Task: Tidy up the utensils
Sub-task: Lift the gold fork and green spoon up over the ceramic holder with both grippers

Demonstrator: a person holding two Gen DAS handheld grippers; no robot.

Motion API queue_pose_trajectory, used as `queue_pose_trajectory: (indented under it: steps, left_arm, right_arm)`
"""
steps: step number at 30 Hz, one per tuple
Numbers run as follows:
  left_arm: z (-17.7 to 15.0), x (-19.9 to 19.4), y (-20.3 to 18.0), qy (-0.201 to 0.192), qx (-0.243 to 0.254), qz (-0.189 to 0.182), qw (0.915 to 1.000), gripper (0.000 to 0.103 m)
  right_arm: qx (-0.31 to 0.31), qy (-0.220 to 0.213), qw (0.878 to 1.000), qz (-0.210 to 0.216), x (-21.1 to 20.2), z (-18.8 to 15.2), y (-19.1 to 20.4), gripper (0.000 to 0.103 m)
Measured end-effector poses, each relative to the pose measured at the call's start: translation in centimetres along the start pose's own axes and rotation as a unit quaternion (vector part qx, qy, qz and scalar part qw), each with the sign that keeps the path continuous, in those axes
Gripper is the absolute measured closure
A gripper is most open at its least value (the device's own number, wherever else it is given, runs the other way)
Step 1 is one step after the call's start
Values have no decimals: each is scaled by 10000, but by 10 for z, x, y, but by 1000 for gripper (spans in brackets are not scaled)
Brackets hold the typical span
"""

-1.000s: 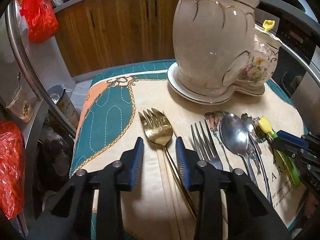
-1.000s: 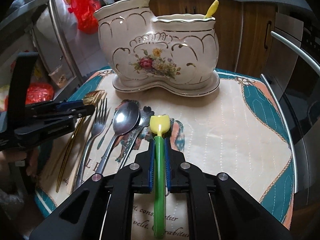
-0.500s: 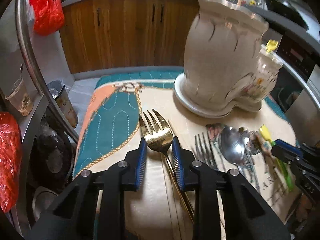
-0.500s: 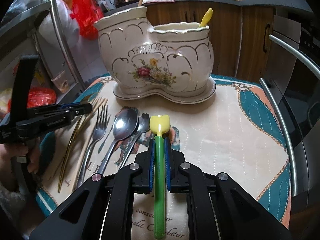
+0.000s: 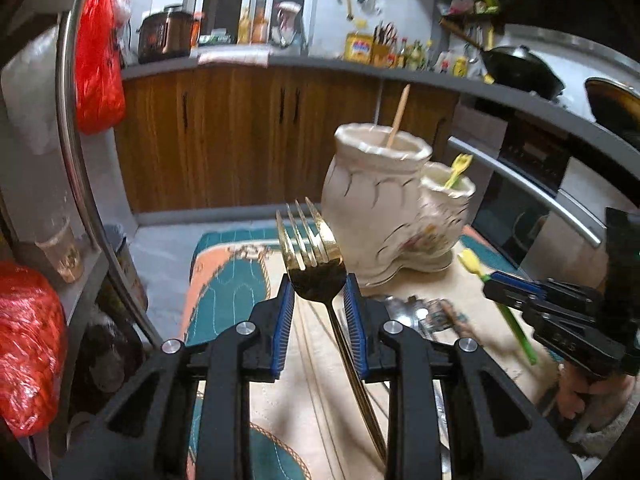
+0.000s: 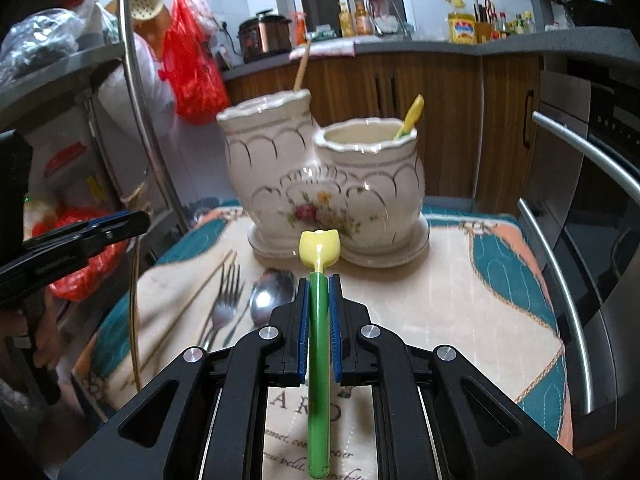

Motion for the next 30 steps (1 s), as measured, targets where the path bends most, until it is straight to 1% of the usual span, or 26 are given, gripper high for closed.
queue_pose_trajectory:
  steps: [3, 9, 12, 14, 17, 20, 22, 25, 27, 30]
  left_arm:
    - [3, -17, -5, -191, 140, -34, 9997, 78]
    - [12, -46, -8, -576, 291, 58, 9979, 78]
    - [25, -63, -12, -831, 482, 3, 9954, 78]
    - [41, -76, -13, -1079, 592, 61, 9924, 78]
    - [74, -95, -16, -1468, 741, 169, 9862, 78]
    - [107, -105, -21, -1713, 800, 149, 9818, 78]
    - [134, -109, -23, -1845, 741, 21, 9800, 79]
    - [163, -101, -29, -1877, 636, -196, 9800, 79]
    - [177, -92, -33, -1890, 610, -209, 9799, 79]
    - [197, -75, -39, -1986, 579, -153, 9782, 79]
  right_arm:
    - [1, -248, 9997, 19, -8, 7, 3, 93]
    - [85, -603, 9981, 92, -18, 18, 2, 93]
    - [67, -939, 9955, -73, -27, 35, -1, 93]
    - [17, -1145, 9933, -158, -34, 50, -3, 93]
    - [-87, -1517, 9880, -265, -42, 83, -6, 93]
    - [-53, -1770, 9841, -160, -43, 119, -11, 93]
    - [21, -1819, 9833, -25, -39, 137, -16, 93]
    - [269, -1807, 9826, 319, -25, 157, -27, 93]
    - [382, -1777, 9826, 393, -16, 163, -31, 93]
    - [519, -1806, 9814, 396, -4, 168, -39, 93]
Point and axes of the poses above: each gripper's, at about its wrist camera, not at the fingertips, and x roughly the way its jaws point, y to its left, z to its top, the point moved 9 cm from there along x, roughly the way its jaws point, and after that the axes turned 6 degrees about y, right-handed, at the moved point
